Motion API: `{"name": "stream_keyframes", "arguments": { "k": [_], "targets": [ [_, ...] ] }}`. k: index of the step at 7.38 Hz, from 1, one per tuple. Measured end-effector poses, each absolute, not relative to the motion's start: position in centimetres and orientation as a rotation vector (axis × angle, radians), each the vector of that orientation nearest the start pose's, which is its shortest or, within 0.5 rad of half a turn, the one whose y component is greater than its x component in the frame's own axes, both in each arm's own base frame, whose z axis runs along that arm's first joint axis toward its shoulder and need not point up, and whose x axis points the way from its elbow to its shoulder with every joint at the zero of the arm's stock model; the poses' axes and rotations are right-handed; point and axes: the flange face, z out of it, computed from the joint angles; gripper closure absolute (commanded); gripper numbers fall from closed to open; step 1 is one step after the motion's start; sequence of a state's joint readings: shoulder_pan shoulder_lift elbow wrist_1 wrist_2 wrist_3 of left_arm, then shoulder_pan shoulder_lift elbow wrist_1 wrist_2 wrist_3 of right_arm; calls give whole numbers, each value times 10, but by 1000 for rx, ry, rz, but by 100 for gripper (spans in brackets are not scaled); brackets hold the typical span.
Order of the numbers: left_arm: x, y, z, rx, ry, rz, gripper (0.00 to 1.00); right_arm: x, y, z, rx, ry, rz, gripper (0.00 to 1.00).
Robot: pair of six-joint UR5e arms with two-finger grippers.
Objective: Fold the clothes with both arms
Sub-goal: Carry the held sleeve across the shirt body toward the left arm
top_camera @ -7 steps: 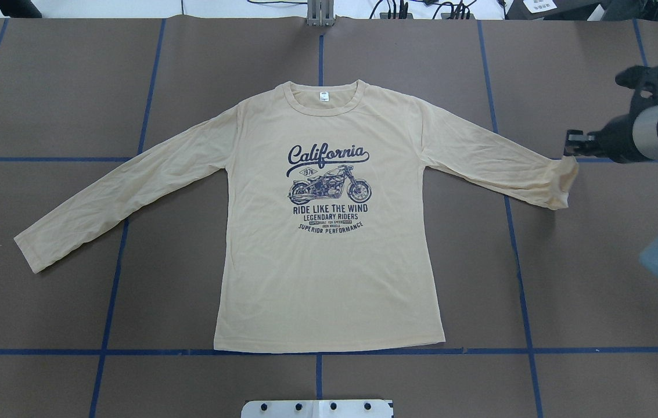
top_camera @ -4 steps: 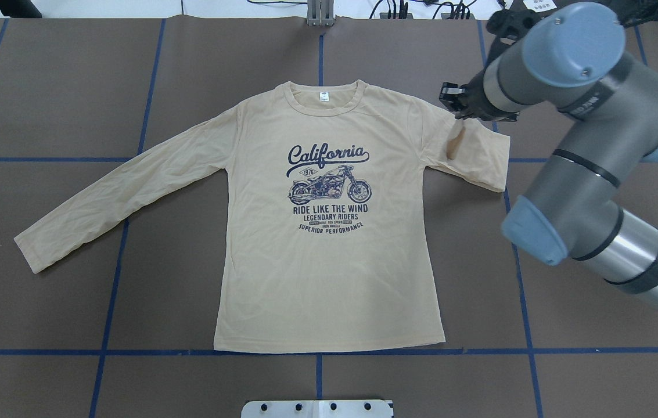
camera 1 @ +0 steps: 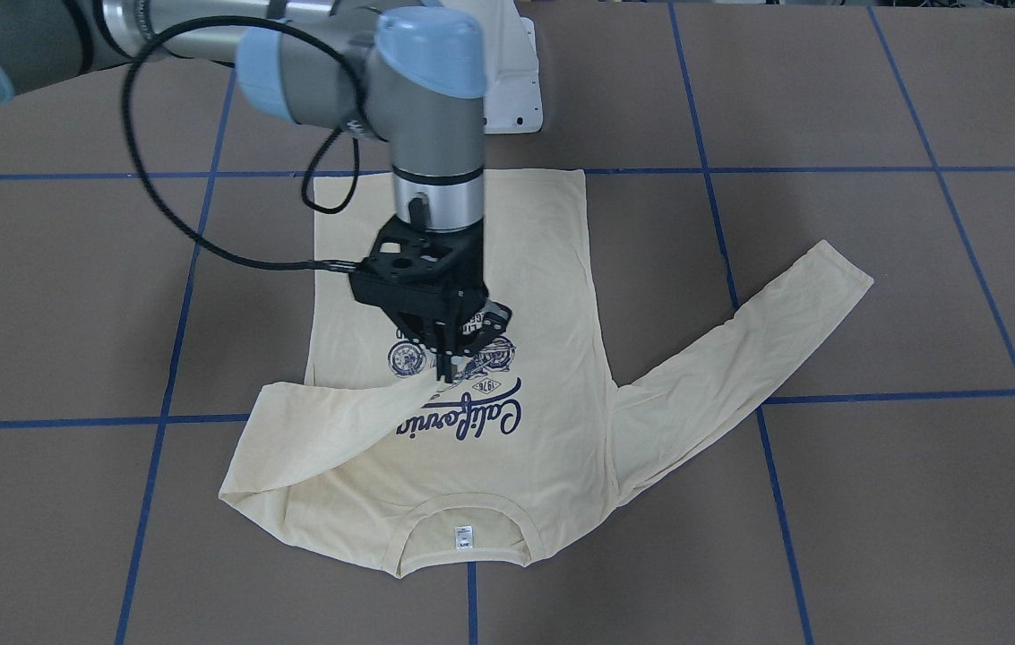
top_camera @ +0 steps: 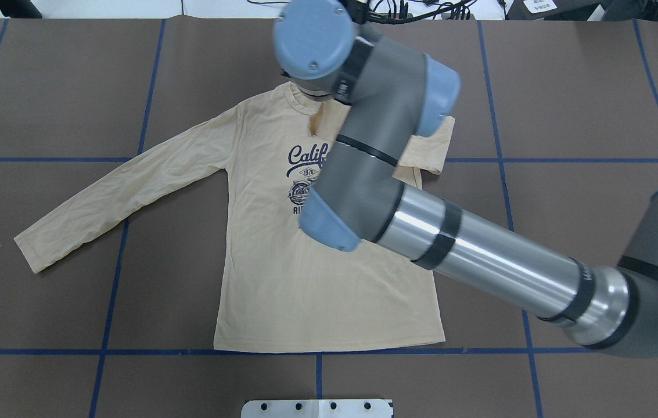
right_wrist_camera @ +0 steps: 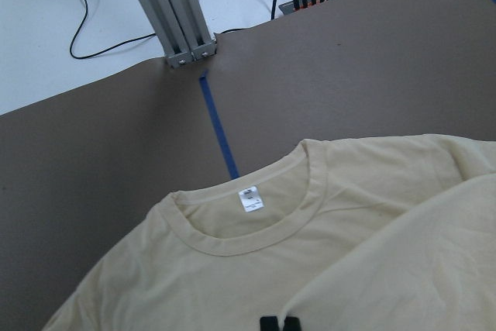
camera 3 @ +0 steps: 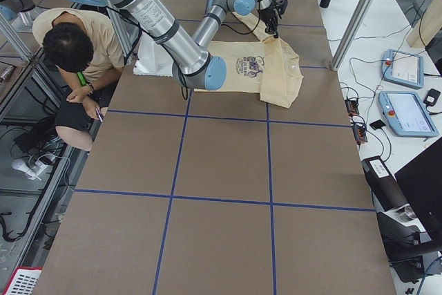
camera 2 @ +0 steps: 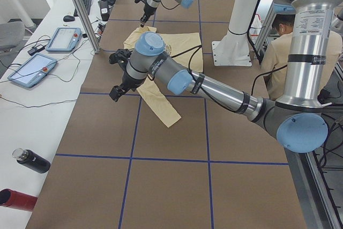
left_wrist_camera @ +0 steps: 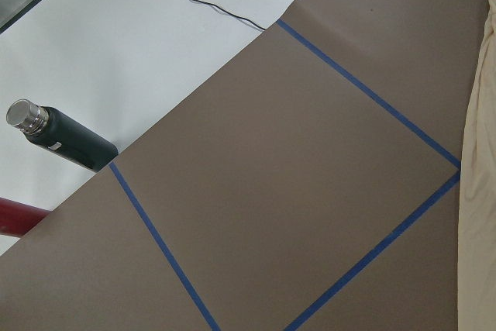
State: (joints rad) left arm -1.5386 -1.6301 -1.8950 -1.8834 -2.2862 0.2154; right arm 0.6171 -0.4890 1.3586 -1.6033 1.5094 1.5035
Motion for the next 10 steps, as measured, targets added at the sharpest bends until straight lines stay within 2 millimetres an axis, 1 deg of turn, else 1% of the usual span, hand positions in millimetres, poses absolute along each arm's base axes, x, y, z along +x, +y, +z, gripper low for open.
{"name": "stream_keyframes", "arguments": {
  "k": [1, 2, 3, 4, 5, 7, 8, 9, 10],
  "targets": [
    [-51, -516, 435, 729, 627, 475, 0, -584, -565, 21, 352, -755, 560, 89],
    [-51, -516, 435, 727, 628, 474, 0, -611, -569, -2, 359, -743, 570, 1],
    [-51, -516, 435, 727, 628, 472, 0, -629, -572, -19, 352, -742, 597, 0],
    [-51, -516, 434, 727, 628, 472, 0, -640, -574, -39, 332, -746, 641, 0],
    [-51, -516, 434, 727, 628, 472, 0, -644, -575, -59, 317, -757, 674, 0],
    [-51, -516, 436, 724, 630, 472, 0, -640, -577, -79, 301, -774, 687, 0],
    [-49, -516, 435, 726, 632, 478, 0, -629, -587, -82, 267, -781, 684, 0],
    [-42, -517, 432, 736, 637, 497, 0, -610, -604, -74, 222, -778, 673, 0],
    [-21, -518, 429, 744, 653, 537, 0, -587, -617, -52, 197, -764, 649, 0]
  ]
}}
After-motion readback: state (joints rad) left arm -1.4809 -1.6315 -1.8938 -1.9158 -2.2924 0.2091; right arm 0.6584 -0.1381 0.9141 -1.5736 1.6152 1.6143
